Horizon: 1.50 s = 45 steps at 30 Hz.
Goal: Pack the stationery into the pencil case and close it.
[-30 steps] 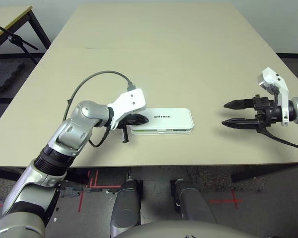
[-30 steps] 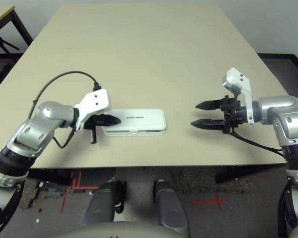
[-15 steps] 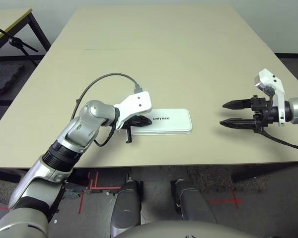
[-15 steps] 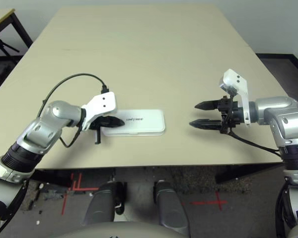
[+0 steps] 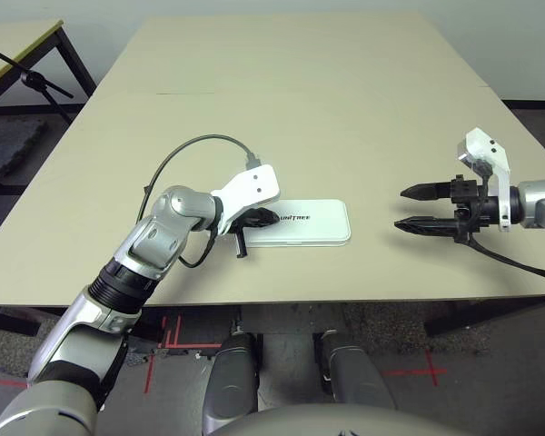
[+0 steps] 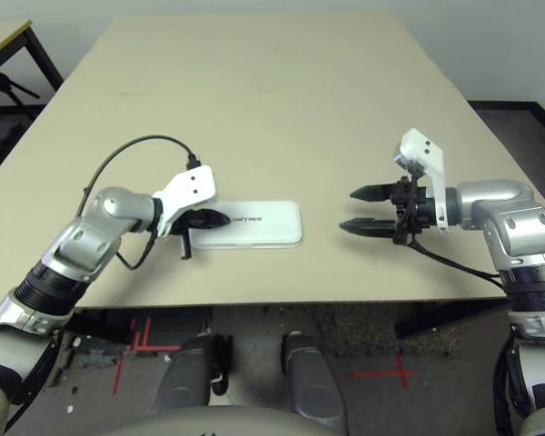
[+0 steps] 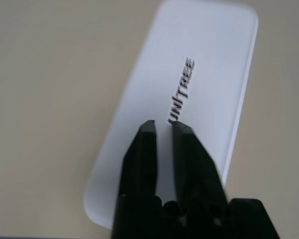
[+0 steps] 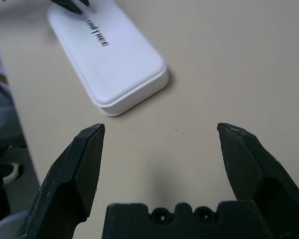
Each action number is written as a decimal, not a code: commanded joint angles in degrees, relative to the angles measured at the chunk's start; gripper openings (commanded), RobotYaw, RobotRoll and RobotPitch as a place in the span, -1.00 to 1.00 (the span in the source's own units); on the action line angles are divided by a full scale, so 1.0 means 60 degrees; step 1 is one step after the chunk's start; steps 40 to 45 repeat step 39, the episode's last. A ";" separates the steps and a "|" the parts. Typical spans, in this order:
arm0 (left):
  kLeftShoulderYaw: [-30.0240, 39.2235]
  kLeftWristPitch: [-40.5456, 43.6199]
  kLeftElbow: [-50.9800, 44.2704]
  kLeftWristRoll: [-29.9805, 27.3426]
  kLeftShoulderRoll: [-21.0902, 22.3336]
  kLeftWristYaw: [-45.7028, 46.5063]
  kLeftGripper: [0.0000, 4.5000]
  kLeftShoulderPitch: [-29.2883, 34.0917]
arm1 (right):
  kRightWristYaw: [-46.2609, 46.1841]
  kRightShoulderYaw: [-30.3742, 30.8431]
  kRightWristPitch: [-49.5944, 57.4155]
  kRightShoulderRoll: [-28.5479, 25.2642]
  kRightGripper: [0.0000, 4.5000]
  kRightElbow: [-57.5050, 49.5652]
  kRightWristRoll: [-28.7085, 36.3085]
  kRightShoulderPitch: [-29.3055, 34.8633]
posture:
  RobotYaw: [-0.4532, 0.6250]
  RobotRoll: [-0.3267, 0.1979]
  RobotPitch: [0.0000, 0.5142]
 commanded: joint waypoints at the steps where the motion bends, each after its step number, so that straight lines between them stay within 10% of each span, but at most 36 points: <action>1: 0.1729 -0.0535 0.0001 -0.0970 -0.0401 0.0749 -0.03 0.0192 | -0.1021 -0.0645 -0.0472 0.0456 1.00 0.0553 -0.0070 -0.0289 | -0.26 0.25 -0.51; 8: 0.4768 -0.0577 0.1121 -0.1994 -0.0986 0.3185 1.00 -0.0105 | -0.4053 -0.2246 -0.1982 0.2286 1.00 0.2090 0.0004 -0.1388 | -0.20 0.25 -0.51; 24: 0.6095 -0.3743 0.4354 -0.1362 -0.1279 0.6516 1.00 -0.0080 | -0.9574 -0.3755 -0.6432 0.3008 1.00 0.6870 -0.1089 -0.2405 | -0.18 0.25 -0.43; 45: 0.5878 -0.4216 0.4457 -0.1337 -0.1299 0.6958 1.00 0.0179 | -0.9787 -0.3646 -0.7131 0.2943 1.00 0.7281 -0.1112 -0.2658 | -0.20 0.25 -0.41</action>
